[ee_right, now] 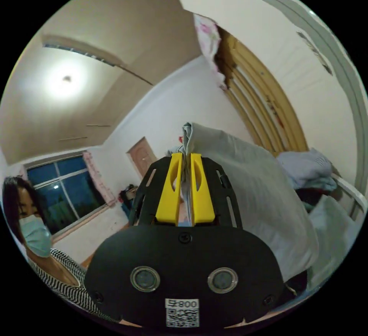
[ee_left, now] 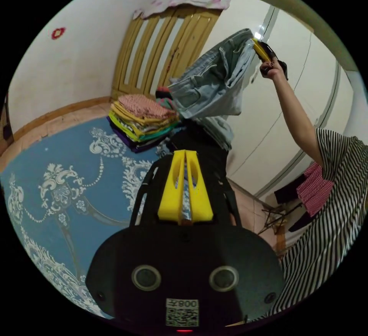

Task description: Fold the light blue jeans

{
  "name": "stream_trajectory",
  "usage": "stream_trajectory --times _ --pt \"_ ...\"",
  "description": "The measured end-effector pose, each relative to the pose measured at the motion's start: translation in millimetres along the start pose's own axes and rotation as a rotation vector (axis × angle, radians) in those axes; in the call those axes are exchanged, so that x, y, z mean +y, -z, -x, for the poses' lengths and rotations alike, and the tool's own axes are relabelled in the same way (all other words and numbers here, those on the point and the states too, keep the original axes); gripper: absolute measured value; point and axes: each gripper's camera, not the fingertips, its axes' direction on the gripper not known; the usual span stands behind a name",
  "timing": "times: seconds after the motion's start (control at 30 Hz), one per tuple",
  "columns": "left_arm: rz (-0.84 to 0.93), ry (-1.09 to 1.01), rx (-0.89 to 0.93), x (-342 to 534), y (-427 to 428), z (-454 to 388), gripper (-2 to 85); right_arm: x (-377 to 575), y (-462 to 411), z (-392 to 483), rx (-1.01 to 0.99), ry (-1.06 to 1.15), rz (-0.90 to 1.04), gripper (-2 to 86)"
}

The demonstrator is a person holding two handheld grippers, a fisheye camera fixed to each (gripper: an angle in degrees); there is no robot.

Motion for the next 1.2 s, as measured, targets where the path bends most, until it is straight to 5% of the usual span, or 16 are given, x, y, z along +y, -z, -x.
stream_trajectory --times 0.3,0.5,0.73,1.2 --pt "-0.605 -0.116 -0.183 1.7 316.8 -28.4 8.0 85.9 -156.0 208.4 -0.378 0.121 0.197 2.2" --pt "-0.415 -0.118 -0.416 49.4 407.3 -27.9 12.0 266.4 -291.5 297.7 -0.513 -0.011 0.515 2.5" --pt "-0.075 0.259 -0.436 149.0 439.7 44.4 5.3 502.3 -419.5 366.9 -0.436 -0.241 1.05 3.0" --pt "-0.167 0.304 -0.258 193.9 550.5 51.2 2.6 611.8 -490.8 437.9 -0.555 -0.318 1.089 5.7"
